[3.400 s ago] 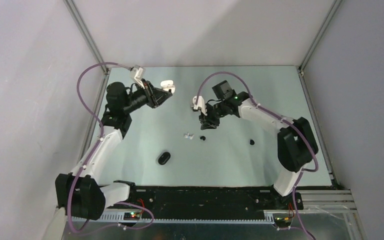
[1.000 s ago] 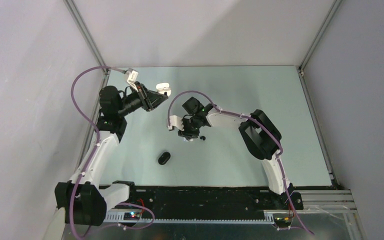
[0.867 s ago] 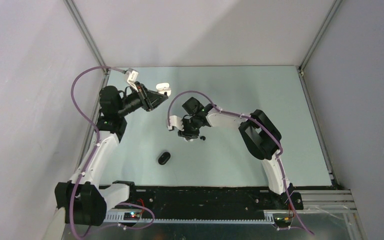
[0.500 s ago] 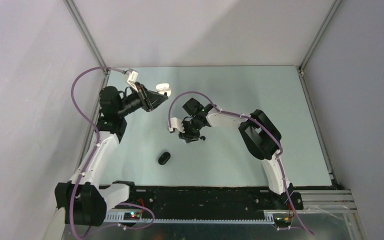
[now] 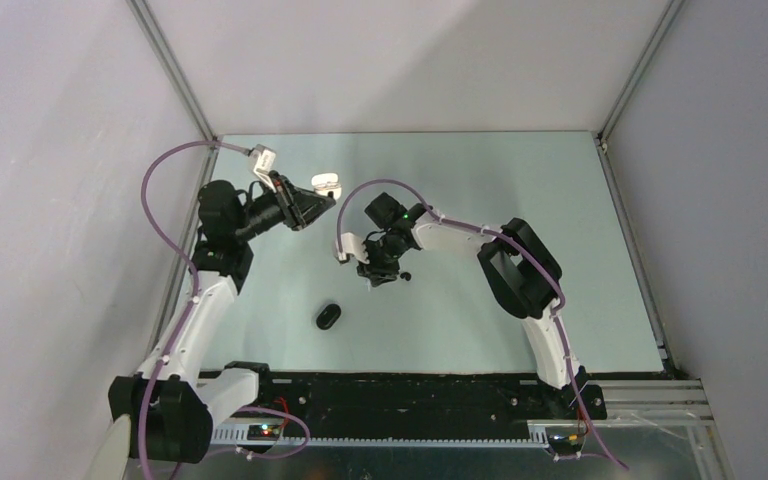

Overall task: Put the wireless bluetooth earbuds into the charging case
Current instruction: Pick up the earbud from the center of the board.

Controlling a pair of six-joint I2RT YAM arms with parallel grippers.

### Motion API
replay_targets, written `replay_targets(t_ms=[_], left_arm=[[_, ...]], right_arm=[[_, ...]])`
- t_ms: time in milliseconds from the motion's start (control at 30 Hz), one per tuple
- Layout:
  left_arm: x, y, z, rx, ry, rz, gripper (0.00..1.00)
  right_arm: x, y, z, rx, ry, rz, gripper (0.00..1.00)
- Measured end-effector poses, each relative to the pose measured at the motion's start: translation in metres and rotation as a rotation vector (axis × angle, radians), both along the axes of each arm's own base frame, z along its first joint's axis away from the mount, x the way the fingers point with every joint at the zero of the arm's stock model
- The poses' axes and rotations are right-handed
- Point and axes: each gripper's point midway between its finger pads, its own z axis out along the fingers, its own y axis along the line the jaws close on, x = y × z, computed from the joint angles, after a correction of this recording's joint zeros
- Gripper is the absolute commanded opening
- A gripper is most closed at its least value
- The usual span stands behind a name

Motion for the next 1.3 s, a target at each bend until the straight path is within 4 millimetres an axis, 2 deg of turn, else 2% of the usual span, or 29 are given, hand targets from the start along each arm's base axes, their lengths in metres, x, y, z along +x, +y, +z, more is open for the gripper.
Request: replay_targets(t_ms=[400,533,767,900,967,1033,1100,1233,1300], left_arm=[[-0.003,0.0,0.001,0.0,-0.005,0.0,0.0],[-0.003,0.0,0.001,0.0,-0.004,0.0,0.0],[-0.002,0.0,0.0,0.001,-0.002,0.0,0.0],[0.003,0.0,-0.009,0.013,0.01,-0.002,0.0],[0.009,-0.001,-0.018,0.024,0.029,-0.007,0.0],[0.018,-0.004,-0.027,0.037,0.049,-0.02,0.0],[0.028,-0.009,-0.03,0.041,0.058,-0.038,0.0],[0.044,-0.028,-0.025,0.035,0.031,-0.095,0.0],[0.048,-0.04,-0.016,0.032,-0.005,-0.125,0.0]], right_arm=[[-0.003,0.001,-0.006,-0.001,0.029,0.001,0.34],[-0.002,0.001,-0.007,-0.001,0.031,0.001,0.24],[-0.001,0.0,-0.006,0.004,0.048,-0.015,0.17],[-0.001,-0.004,0.006,0.021,0.067,-0.035,0.14],[0.001,-0.01,0.026,0.048,0.049,-0.052,0.11],[0.003,-0.021,0.059,0.093,0.01,-0.072,0.07],[0.008,-0.035,0.111,0.173,-0.074,-0.1,0.0],[0.022,-0.06,0.226,0.361,-0.323,-0.164,0.0],[0.024,-0.071,0.273,0.438,-0.447,-0.202,0.0]])
